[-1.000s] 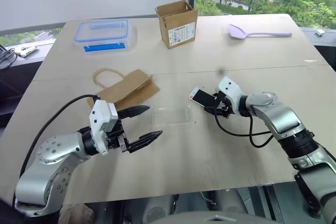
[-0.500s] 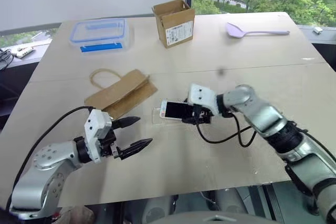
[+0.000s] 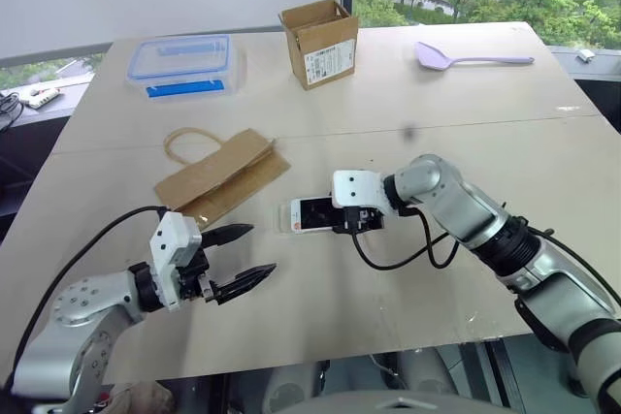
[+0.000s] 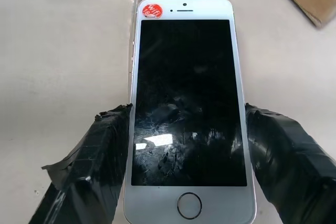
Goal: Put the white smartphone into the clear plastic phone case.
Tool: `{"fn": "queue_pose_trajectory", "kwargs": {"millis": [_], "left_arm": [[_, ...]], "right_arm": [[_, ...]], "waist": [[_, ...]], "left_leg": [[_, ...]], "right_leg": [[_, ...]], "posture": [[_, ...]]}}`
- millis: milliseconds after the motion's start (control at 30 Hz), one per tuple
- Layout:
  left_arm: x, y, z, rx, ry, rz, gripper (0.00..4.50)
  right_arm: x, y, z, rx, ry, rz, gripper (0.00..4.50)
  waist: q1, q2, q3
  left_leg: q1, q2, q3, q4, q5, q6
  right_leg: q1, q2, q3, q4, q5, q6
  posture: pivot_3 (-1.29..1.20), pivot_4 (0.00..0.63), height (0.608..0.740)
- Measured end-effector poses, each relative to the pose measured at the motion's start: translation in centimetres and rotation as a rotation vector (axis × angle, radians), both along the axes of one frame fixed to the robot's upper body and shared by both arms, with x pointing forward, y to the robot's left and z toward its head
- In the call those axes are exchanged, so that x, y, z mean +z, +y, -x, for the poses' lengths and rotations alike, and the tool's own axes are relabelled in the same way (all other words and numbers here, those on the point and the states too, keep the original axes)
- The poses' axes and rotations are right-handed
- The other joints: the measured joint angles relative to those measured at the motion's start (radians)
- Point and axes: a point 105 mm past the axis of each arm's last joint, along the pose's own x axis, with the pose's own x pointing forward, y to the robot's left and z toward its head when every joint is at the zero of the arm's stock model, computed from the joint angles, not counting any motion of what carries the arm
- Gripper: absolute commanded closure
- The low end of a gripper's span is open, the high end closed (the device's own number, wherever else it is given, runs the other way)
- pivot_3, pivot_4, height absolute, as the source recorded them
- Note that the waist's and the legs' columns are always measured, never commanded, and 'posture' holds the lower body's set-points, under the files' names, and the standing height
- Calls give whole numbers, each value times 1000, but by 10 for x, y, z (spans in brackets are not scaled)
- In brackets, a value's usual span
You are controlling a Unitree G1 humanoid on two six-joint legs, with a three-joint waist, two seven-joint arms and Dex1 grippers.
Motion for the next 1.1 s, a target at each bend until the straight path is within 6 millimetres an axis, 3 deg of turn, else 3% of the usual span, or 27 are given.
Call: {"fn": "queue_pose_trajectory", "kwargs": {"millis": [400,433,467,600,767,867,933,1033,1100], "left_arm": [[0,0,0,0,-11,-6,0],[0,0,0,-1,-14,-8,0],[0,0,0,-1,-17,-10,0],[-1,2,-1,4,-15,-15,0],[-5,5,-3,10,-11,-17,0],[-7,7,-3,12,-16,-24,0],[-8,9,-3,14,-13,-25,0],[-9,10,-3,13,-13,-22,870],[-9,11,-3,12,-13,-21,1602]], "right_arm": [[1,4,1,56,-14,80,1567],[1,5,1,54,-12,81,511],[0,6,2,54,2,85,97],[-4,4,7,44,78,75,15],[22,8,14,43,121,-51,15],[44,11,14,17,148,-156,775],[51,15,13,7,164,-207,1727],[51,27,10,-3,179,-257,3277],[48,31,10,0,182,-262,3992]], "waist": [[1,0,0],[1,0,0],[0,0,0],[0,1,0],[1,1,0],[1,1,0],[0,1,0],[0,1,0],[0,1,0]], "left_leg": [[2,0,0,0,0,-1],[2,0,0,0,0,-1],[2,0,0,0,0,-1],[1,0,0,0,0,-1],[0,0,0,0,0,-1],[0,0,0,0,0,-1],[0,0,0,-1,0,-1],[0,0,0,-1,0,-1],[0,0,0,-1,0,-1]], "right_leg": [[2,0,0,0,0,-1],[2,0,0,0,0,-1],[2,0,0,0,0,-1],[1,0,0,0,0,0],[0,0,0,0,1,2],[0,0,0,0,1,2],[0,0,0,0,1,1],[-1,0,0,0,1,2],[-1,0,0,0,1,2]], "posture": [[0,150,740],[0,150,740],[0,150,740],[0,150,740],[0,150,740],[0,150,740],[0,150,740],[0,150,740],[0,150,740]]}}
